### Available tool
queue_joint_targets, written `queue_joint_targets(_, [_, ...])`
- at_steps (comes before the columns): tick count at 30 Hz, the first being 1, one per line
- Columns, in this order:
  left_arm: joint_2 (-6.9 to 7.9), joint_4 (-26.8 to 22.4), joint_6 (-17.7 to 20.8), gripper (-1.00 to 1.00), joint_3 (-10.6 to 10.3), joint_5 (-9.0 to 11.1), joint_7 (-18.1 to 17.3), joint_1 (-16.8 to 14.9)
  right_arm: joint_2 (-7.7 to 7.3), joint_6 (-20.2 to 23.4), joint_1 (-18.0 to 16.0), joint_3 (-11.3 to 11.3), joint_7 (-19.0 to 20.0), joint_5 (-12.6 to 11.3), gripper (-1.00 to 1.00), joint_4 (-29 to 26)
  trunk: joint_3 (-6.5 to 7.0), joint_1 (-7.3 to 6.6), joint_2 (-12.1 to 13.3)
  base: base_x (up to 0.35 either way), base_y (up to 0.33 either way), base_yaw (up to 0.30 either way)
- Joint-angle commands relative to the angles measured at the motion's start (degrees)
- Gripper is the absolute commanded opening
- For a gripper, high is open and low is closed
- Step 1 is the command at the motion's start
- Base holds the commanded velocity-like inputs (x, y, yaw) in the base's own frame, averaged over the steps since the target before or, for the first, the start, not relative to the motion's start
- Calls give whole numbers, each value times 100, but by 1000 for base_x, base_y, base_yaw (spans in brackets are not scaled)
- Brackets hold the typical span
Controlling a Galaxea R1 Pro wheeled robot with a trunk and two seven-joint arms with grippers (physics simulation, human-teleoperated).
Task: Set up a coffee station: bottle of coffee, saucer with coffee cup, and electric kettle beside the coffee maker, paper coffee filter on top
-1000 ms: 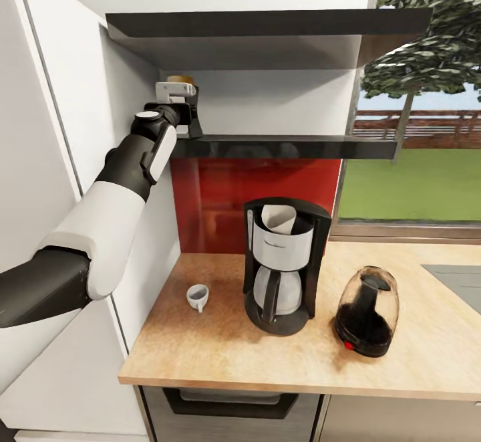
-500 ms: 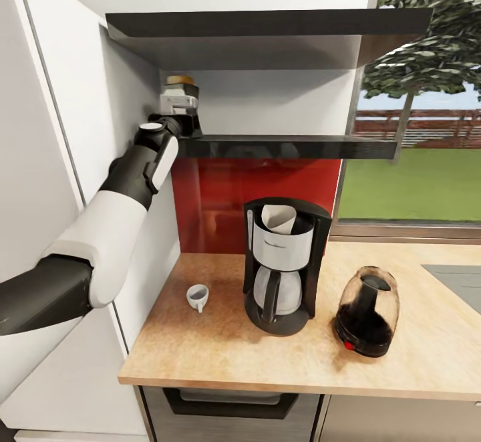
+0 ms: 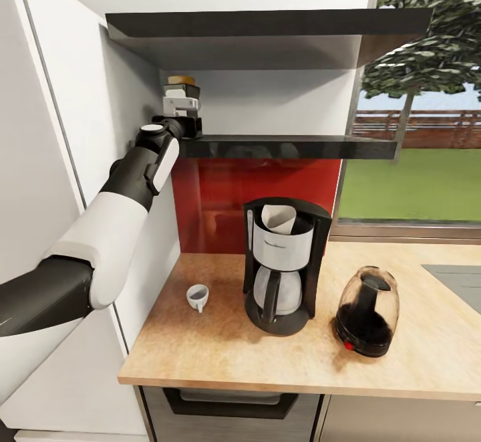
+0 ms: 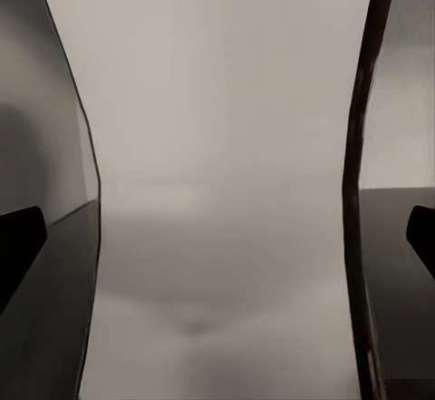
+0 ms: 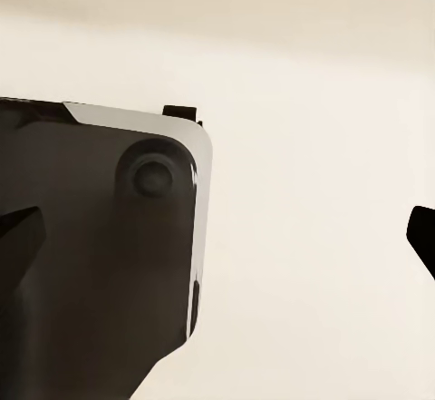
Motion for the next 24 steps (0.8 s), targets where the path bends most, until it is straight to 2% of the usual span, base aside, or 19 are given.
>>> queue_joint_targets(1, [3, -4, 27, 100, -22, 24, 42, -3, -2, -20, -2, 40, 25, -61, 100, 6, -3, 2, -4, 0, 0, 0])
queue_joint_targets(7, [3, -10, 30, 100, -8, 26, 39, -10, -2, -20, -2, 40, 25, -61, 100, 6, -3, 2, -4, 0, 0, 0])
queue_joint_targets(8, [3, -12, 30, -100, -7, 27, 39, -10, -2, -20, -2, 40, 25, -61, 100, 6, -3, 2, -4, 0, 0, 0])
queue_joint_targets(24, [-7, -19, 30, -100, 8, 23, 39, -45, -2, -20, -2, 40, 25, -61, 100, 6, -3, 2, -4, 0, 0, 0])
